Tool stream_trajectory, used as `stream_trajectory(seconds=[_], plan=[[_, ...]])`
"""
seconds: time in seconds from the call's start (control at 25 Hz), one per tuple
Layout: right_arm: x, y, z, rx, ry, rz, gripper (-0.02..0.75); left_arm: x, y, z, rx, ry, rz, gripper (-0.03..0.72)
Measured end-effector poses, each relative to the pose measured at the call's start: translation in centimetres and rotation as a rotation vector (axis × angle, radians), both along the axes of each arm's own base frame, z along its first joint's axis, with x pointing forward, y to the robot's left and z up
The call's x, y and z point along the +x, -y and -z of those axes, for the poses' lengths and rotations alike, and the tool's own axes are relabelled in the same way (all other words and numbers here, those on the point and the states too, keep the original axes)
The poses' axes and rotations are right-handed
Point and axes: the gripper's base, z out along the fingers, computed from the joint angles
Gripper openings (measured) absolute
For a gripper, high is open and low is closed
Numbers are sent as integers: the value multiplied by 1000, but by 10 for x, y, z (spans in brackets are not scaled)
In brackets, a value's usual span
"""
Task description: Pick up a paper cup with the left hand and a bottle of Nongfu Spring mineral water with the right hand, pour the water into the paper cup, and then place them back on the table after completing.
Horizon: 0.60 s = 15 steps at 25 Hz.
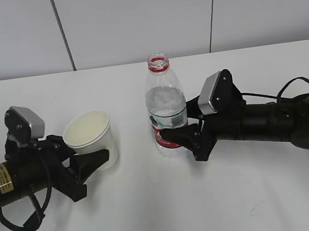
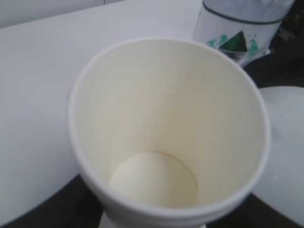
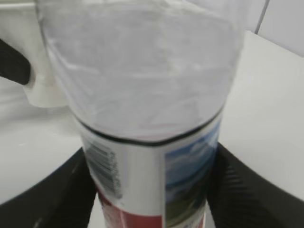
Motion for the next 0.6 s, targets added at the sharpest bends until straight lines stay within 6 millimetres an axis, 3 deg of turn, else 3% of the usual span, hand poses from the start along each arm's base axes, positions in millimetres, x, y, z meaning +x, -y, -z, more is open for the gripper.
stream_trajectory(seconds=[0.6], plan=[[50,0,-26,-155,129,68,479,39,13,-13,93,-28,140,375]])
